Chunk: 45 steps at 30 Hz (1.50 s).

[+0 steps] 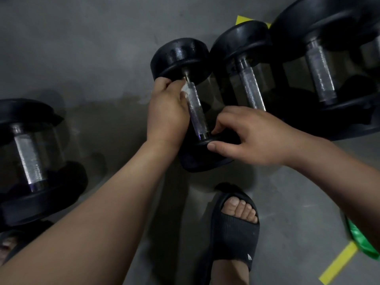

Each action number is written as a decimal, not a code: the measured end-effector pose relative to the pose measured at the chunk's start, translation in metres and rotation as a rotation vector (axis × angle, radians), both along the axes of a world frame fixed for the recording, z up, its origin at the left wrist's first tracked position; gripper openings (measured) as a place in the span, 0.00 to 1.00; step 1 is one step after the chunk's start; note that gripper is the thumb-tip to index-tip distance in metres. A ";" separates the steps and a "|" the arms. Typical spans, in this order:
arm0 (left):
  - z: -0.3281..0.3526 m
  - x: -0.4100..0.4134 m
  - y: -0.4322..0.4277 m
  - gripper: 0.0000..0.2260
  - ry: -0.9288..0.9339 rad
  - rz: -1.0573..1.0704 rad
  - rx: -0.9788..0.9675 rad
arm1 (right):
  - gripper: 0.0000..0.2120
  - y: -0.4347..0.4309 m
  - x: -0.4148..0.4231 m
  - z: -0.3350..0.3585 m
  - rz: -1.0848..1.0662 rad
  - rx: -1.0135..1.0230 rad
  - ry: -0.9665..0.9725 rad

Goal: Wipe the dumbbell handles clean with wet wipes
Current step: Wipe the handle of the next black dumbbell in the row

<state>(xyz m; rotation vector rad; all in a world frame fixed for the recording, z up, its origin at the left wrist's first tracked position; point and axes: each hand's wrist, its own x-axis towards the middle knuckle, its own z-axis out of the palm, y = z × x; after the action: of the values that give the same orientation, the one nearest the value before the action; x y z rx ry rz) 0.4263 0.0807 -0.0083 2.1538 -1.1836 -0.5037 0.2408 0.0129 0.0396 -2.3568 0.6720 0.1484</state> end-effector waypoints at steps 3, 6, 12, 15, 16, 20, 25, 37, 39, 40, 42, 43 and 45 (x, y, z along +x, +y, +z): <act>-0.004 0.000 -0.003 0.11 -0.045 -0.036 0.015 | 0.23 0.000 0.000 -0.001 0.005 -0.007 0.001; -0.003 -0.002 -0.012 0.05 -0.119 -0.042 0.017 | 0.23 0.000 0.000 0.000 0.003 -0.019 0.012; -0.007 -0.001 -0.011 0.06 -0.014 -0.016 -0.017 | 0.22 0.000 0.000 -0.002 0.013 -0.029 0.031; -0.012 -0.005 -0.005 0.12 0.168 0.168 -0.052 | 0.21 0.000 0.000 -0.001 0.002 -0.031 0.022; -0.011 -0.005 -0.005 0.12 0.257 0.260 -0.094 | 0.21 0.000 0.001 -0.001 -0.001 -0.040 0.021; -0.005 -0.009 -0.008 0.10 0.355 0.294 -0.120 | 0.21 0.002 0.001 -0.002 -0.001 -0.063 0.016; -0.010 0.002 -0.011 0.11 0.385 0.137 -0.093 | 0.20 0.002 0.001 0.000 -0.003 -0.039 0.028; -0.015 0.017 0.023 0.08 0.160 -0.269 -0.119 | 0.13 0.031 0.016 -0.007 -0.229 -0.303 0.040; -0.014 0.017 0.012 0.07 0.188 -0.123 -0.120 | 0.10 0.037 0.025 -0.015 -0.293 -0.329 0.056; -0.015 0.018 0.010 0.07 0.199 -0.099 -0.118 | 0.09 0.039 0.027 -0.018 -0.322 -0.333 0.061; -0.016 0.016 0.017 0.07 0.204 -0.163 -0.105 | 0.10 0.042 0.028 -0.022 -0.353 -0.374 0.058; -0.016 0.015 0.025 0.07 0.206 -0.228 -0.099 | 0.10 0.044 0.027 -0.023 -0.355 -0.400 0.048; -0.015 0.013 0.040 0.10 0.236 -0.360 -0.046 | 0.11 0.045 0.026 -0.023 -0.350 -0.442 0.043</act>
<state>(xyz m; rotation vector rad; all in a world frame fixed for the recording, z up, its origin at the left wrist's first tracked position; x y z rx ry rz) 0.4389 0.1210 -0.0234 1.7878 -1.4351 -0.8513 0.2665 0.0583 0.0164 -2.6020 1.2291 -0.1180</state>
